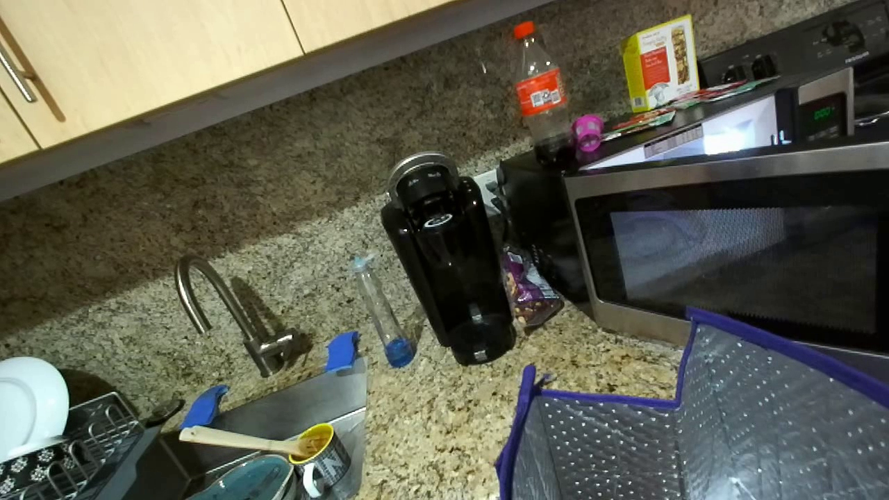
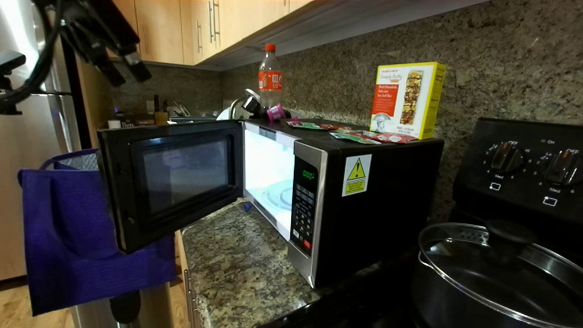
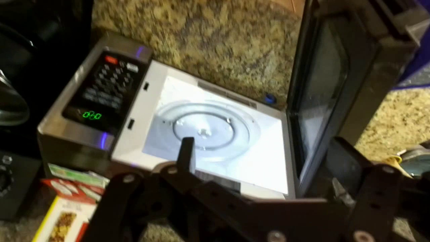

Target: Pick up the bottle and put it in the bag

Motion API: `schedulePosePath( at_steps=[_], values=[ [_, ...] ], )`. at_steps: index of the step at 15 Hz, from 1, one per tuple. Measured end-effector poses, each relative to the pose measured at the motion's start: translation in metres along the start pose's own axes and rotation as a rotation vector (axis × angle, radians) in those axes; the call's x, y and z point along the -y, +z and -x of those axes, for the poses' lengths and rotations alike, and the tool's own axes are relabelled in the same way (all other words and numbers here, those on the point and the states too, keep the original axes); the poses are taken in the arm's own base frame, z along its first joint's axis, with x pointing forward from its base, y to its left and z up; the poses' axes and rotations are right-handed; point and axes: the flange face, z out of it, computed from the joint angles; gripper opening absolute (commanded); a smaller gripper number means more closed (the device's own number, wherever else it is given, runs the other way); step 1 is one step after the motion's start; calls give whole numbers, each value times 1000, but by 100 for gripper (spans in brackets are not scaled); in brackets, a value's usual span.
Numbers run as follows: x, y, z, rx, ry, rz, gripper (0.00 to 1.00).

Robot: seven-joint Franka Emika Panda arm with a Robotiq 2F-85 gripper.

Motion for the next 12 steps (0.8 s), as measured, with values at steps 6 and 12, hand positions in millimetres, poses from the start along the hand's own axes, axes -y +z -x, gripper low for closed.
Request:
schedulePosePath(
  at_steps=[6,12],
  values=[
    [71,-5,-91,-246,-45,-12,100],
    [70,1,-100,-249,-38,-20,100]
  ],
)
